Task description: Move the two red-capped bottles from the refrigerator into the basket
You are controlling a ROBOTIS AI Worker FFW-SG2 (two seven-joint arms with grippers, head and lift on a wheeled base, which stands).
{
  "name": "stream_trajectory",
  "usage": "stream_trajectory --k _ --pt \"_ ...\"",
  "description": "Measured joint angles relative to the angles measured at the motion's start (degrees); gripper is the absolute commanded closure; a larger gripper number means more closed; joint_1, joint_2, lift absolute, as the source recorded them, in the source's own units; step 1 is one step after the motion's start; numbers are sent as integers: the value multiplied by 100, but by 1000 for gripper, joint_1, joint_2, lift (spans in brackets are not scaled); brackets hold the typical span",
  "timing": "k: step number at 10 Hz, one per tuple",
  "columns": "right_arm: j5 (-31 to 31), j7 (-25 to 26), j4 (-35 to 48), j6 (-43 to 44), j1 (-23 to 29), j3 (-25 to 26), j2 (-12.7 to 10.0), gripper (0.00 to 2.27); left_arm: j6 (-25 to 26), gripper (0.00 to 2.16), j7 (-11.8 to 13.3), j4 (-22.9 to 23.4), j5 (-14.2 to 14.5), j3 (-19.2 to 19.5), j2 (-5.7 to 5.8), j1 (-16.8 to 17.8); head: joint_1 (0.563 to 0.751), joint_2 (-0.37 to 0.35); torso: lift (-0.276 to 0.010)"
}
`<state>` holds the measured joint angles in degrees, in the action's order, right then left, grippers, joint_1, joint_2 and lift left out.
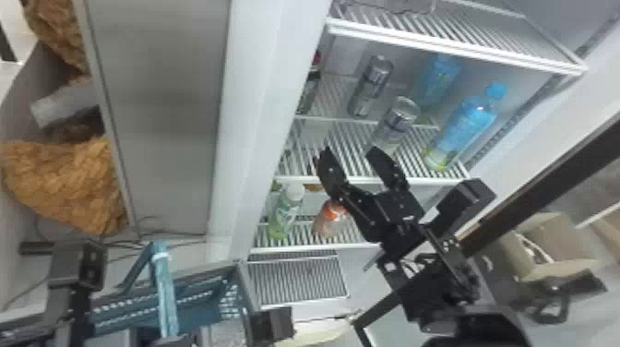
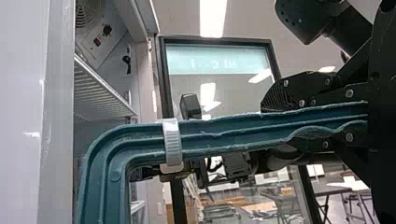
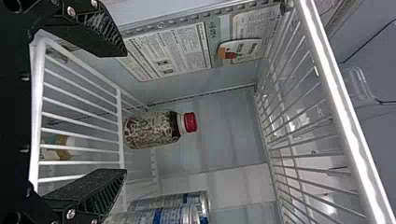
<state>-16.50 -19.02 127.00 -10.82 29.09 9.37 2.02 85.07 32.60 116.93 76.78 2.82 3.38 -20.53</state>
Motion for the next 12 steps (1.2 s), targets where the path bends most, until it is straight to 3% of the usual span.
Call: stream_trajectory --k 12 --pt "85 579 -1319 156 -1340 -570 74 125 0 1205 -10 0 24 -18 40 0 695 -350 0"
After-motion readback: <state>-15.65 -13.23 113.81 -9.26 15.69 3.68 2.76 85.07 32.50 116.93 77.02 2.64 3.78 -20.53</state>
